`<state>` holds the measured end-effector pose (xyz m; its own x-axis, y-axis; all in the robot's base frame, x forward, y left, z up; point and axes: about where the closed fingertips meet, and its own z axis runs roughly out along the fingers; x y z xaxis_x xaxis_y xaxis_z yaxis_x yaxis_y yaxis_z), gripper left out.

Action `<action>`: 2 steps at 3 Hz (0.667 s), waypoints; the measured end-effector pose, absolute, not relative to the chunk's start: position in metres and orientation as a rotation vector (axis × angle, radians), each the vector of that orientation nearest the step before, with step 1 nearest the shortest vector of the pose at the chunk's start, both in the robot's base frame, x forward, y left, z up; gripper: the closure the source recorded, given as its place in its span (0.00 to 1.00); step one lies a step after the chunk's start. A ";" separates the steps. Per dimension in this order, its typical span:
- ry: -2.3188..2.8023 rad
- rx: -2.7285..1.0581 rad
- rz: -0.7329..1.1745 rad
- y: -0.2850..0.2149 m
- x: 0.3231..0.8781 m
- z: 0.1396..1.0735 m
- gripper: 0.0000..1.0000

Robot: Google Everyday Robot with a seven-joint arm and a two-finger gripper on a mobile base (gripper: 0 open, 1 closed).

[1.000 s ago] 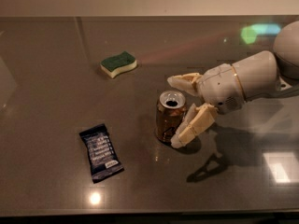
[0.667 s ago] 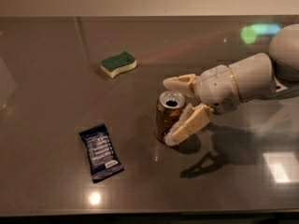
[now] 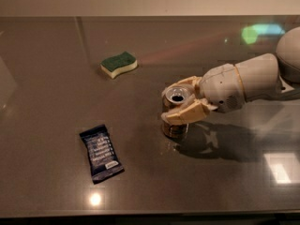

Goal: Knock orange can over

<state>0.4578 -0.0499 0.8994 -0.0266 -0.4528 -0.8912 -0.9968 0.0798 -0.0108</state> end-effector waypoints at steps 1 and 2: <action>1.631 -1.490 0.849 -0.055 0.463 0.904 1.00; 1.789 -1.563 0.655 -0.076 0.482 0.934 1.00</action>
Offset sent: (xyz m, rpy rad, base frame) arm 0.0809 -0.0792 0.0676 -0.8124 -0.0958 -0.1183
